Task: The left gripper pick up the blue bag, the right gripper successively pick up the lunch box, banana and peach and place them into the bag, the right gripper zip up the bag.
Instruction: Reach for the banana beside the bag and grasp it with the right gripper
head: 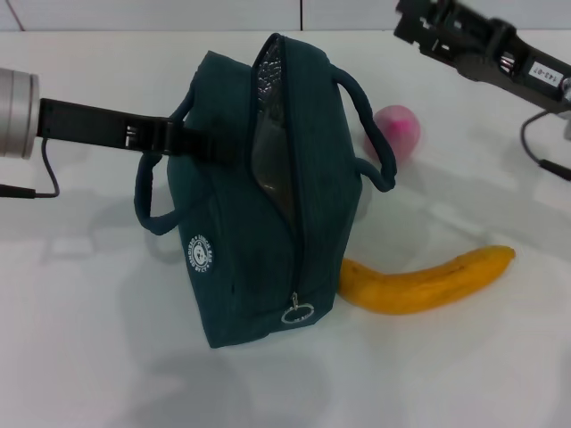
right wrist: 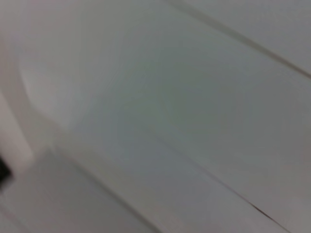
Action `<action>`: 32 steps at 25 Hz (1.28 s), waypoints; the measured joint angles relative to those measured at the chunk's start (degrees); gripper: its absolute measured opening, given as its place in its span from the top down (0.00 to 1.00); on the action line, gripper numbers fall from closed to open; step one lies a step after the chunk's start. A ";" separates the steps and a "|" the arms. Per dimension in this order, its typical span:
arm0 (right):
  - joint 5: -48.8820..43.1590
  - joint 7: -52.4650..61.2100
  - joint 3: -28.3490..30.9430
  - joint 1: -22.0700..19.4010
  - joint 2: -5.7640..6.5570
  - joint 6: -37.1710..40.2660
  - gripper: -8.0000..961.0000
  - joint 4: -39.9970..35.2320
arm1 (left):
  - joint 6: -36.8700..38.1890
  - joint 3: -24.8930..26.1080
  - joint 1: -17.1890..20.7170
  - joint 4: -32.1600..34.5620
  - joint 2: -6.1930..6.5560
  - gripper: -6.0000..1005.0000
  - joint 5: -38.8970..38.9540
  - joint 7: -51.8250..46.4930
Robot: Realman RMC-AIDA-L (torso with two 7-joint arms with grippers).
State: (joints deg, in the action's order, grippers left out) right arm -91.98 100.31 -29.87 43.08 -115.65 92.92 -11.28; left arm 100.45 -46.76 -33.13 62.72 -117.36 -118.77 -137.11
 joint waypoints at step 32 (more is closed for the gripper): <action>-45.19 27.00 -33.30 6.99 2.47 9.84 0.10 -57.23 | -0.34 0.09 0.00 -1.55 0.30 0.93 0.22 1.52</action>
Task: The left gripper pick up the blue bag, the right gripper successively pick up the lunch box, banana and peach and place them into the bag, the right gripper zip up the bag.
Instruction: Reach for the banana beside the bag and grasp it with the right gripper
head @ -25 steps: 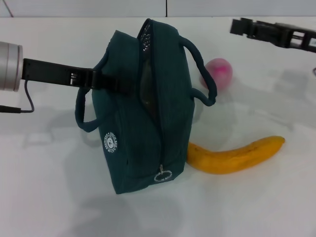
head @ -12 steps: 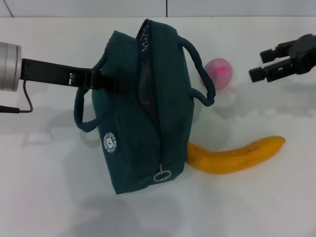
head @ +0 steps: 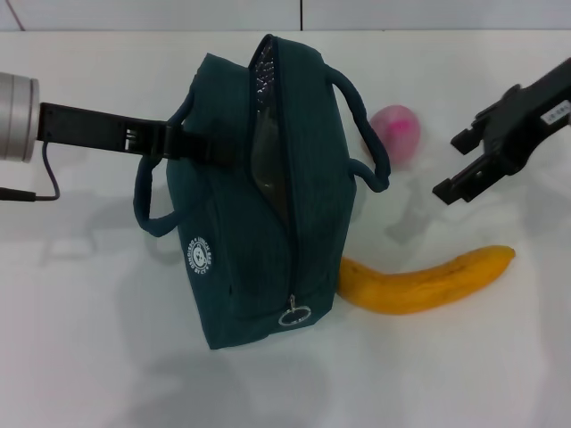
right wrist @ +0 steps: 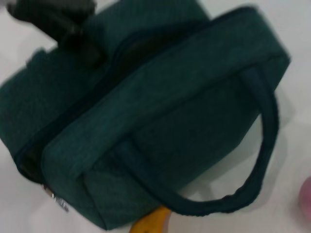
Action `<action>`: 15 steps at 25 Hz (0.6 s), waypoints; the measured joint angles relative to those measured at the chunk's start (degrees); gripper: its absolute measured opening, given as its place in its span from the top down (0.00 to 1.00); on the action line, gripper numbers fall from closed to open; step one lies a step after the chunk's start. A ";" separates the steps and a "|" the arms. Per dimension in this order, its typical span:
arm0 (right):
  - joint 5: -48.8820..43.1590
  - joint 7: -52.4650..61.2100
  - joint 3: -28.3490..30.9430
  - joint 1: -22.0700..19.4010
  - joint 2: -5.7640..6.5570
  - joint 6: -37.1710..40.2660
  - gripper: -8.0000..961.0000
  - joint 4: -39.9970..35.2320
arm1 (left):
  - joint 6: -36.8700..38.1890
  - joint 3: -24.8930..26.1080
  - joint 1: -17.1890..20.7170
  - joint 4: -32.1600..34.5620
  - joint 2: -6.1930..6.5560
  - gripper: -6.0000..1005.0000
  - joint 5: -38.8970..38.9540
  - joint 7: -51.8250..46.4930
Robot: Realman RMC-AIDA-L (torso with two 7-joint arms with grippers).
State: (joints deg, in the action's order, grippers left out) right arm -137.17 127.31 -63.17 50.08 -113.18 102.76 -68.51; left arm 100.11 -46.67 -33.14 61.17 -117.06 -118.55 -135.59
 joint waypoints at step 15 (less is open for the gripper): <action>-4.12 5.37 -18.39 5.30 -2.77 -0.86 0.10 0.42 | -0.07 0.00 0.30 0.01 -0.50 0.93 -0.01 0.85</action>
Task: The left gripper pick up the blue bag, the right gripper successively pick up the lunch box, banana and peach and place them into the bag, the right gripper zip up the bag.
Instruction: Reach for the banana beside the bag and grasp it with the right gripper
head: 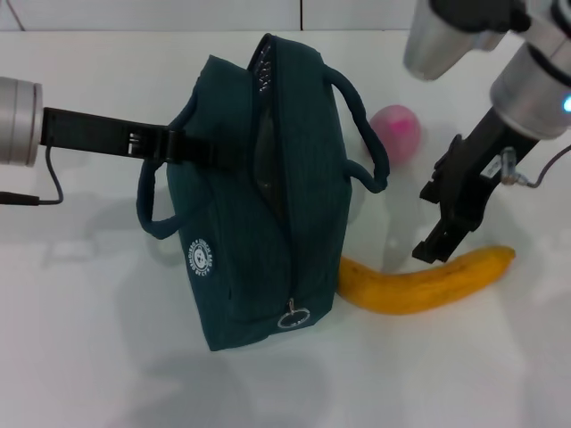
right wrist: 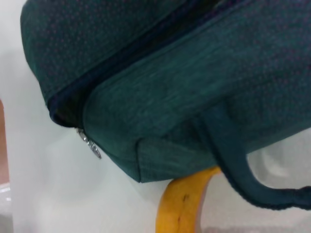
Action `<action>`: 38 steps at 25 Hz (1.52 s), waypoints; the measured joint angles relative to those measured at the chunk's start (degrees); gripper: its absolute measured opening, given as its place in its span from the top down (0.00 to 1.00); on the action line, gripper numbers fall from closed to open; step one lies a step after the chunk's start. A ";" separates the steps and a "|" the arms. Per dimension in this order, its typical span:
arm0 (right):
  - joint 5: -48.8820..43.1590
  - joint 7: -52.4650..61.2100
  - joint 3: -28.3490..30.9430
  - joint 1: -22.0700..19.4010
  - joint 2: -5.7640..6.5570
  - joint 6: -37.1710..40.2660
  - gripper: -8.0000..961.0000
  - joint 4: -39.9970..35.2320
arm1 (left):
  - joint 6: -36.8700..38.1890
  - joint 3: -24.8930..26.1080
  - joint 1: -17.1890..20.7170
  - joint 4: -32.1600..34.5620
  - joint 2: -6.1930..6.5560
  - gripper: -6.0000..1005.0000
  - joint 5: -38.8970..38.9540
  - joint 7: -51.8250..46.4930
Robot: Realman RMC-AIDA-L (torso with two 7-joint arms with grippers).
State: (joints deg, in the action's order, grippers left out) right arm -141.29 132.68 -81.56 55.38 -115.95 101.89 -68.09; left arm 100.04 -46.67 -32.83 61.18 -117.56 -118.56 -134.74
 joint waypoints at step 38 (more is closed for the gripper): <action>8.24 1.58 -17.84 4.67 -0.23 -11.06 0.12 14.00 | -1.52 0.00 -0.91 -1.27 0.05 0.93 0.10 0.48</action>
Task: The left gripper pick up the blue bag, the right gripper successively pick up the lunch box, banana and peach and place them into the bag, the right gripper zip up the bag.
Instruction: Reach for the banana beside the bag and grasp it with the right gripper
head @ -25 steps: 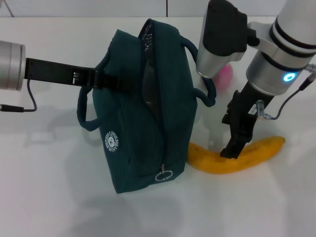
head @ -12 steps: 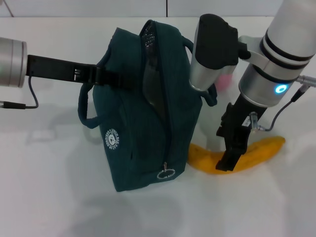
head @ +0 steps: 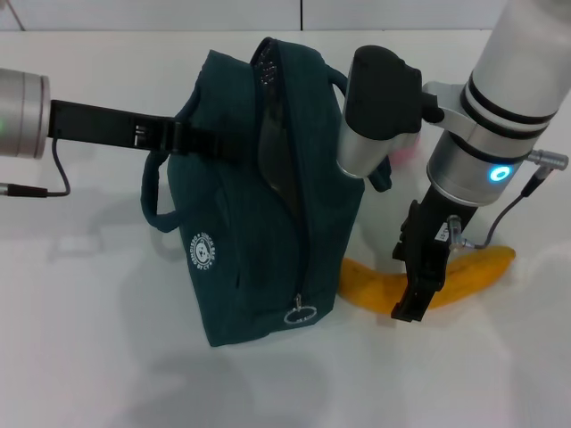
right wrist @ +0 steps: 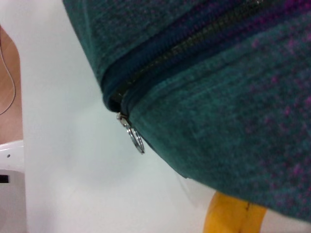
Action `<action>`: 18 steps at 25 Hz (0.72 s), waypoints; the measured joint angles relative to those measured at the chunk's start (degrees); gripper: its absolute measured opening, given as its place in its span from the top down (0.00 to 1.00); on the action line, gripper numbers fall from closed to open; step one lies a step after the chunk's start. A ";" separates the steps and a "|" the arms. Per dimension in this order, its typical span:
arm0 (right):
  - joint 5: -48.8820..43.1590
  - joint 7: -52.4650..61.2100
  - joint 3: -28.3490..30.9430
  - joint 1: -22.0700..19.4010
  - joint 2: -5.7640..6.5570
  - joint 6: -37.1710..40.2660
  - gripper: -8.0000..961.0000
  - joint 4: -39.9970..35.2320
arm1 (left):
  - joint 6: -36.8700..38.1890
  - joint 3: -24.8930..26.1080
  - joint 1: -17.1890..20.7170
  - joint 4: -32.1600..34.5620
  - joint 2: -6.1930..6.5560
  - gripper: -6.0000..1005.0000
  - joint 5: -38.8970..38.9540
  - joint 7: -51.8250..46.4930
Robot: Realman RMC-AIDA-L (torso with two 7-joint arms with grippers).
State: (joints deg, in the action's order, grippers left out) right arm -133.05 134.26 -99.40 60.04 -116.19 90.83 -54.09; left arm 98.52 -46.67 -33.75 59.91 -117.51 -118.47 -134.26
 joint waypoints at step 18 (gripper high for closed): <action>0.20 1.18 -6.08 0.27 0.00 -3.36 0.16 0.05 | 0.01 0.00 0.01 -0.23 0.04 0.93 -0.01 0.92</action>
State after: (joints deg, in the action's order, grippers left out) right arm -132.85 135.44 -105.49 60.31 -116.19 87.47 -54.04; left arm 98.52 -46.67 -33.73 59.67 -117.47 -118.48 -133.34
